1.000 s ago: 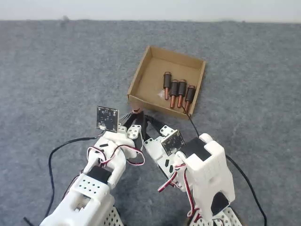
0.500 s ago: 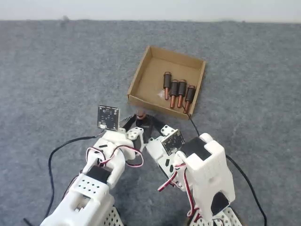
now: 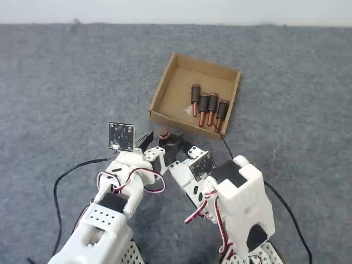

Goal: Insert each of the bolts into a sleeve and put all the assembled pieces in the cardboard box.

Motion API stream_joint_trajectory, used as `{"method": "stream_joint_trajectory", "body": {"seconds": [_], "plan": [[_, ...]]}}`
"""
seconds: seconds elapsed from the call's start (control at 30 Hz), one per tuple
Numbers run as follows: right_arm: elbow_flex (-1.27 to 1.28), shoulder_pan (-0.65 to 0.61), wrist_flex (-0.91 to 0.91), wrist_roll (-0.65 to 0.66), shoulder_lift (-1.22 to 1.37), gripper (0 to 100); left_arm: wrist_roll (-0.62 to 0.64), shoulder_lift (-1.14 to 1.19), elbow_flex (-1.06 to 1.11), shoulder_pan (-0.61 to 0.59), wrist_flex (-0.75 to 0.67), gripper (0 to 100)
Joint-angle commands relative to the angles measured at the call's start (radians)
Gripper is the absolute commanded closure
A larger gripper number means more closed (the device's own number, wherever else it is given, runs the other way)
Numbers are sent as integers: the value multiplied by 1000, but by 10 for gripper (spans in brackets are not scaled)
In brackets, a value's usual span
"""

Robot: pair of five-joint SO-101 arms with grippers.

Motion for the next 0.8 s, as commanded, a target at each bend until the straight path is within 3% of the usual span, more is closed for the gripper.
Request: {"method": "stream_joint_trajectory", "body": {"seconds": [0.0,0.13,0.47,0.77], "plan": [[-9,18,-30,9,-15,993,14,-52,-30,-8,3,717],[-9,18,-30,9,-15,993,58,-178,-21,-54,49,717],[-8,18,-28,9,-15,993,40,-523,-18,-95,439,717],[-8,18,-27,9,-13,993,57,-671,-7,-178,534,717]]}}
